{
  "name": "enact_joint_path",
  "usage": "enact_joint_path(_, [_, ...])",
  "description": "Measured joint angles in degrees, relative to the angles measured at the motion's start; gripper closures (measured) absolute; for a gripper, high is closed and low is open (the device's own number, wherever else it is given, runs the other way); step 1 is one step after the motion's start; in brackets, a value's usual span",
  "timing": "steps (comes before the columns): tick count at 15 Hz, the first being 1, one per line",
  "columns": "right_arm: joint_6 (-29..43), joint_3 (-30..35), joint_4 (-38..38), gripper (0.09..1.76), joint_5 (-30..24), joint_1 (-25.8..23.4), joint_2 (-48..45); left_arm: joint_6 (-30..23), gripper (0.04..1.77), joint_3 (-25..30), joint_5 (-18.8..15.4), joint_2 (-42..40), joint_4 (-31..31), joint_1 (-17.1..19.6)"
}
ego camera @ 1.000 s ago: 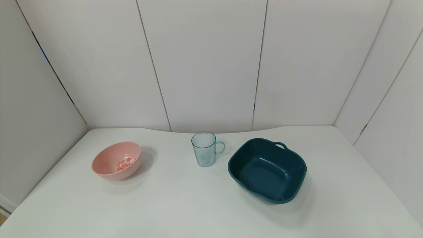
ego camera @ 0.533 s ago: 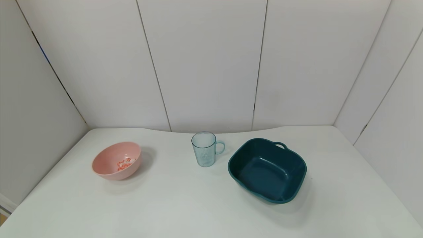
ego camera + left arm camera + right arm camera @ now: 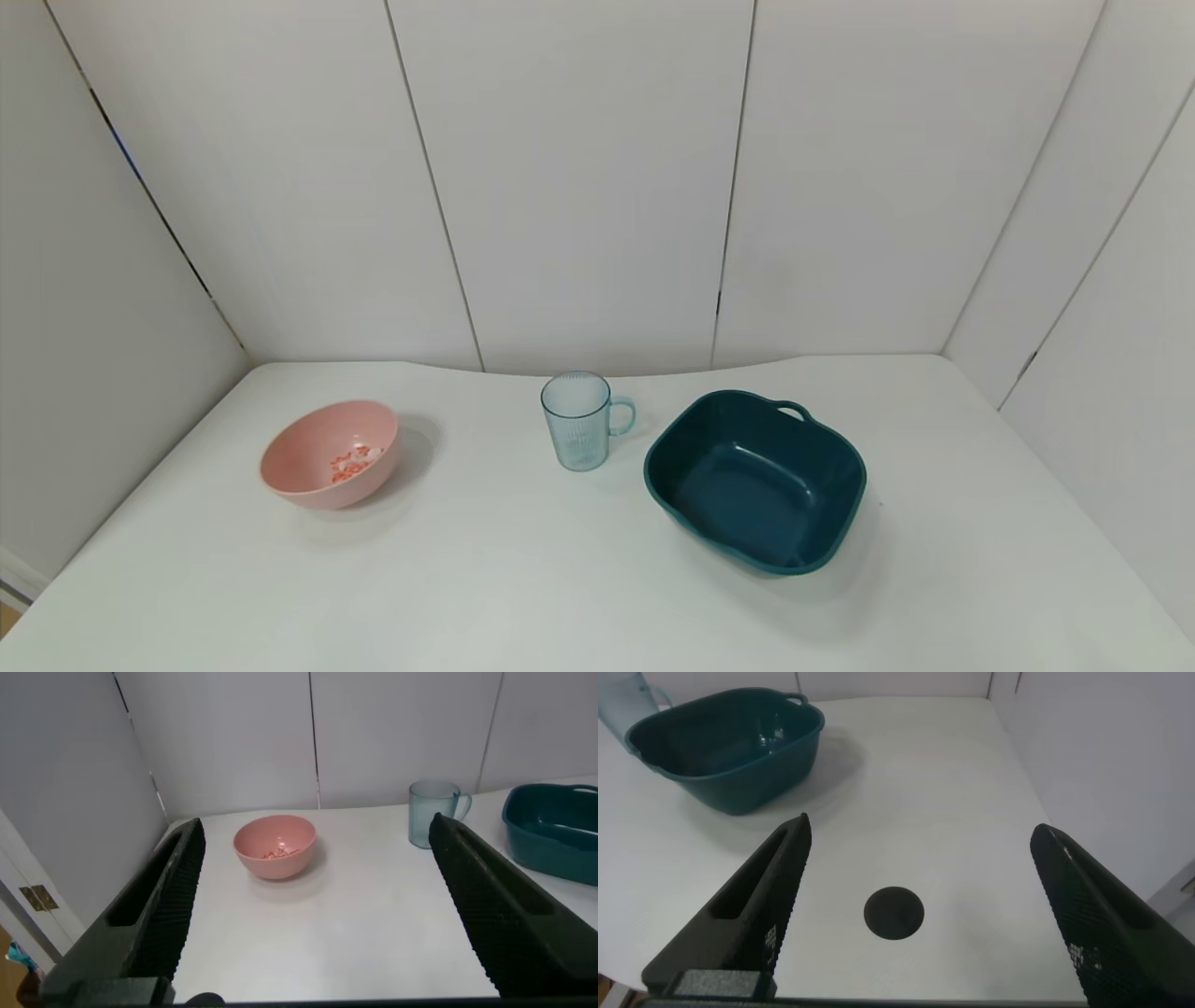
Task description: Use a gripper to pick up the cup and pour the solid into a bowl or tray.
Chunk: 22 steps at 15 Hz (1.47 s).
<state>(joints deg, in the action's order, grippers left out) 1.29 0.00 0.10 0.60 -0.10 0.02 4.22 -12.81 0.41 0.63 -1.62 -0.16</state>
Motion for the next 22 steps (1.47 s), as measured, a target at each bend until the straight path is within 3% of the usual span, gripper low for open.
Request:
enact_joint_path(4, [0.0, 0.0, 0.0, 0.14, 0.0, 0.0, 0.0, 0.0, 0.09, 9.9, 0.5, -0.5, -8.0, 0.0])
enact_joint_path(6, [0.0, 0.0, 0.0, 0.14, 0.0, 0.0, 0.0, -0.1, 0.09, 12.1, 0.6, -0.6, -6.6, 0.0])
enact_joint_path(22, [0.0, 0.0, 0.0, 0.14, 0.0, 0.0, 0.0, -3.2, 0.09, 12.8, -0.5, -0.6, 1.9, 0.0])
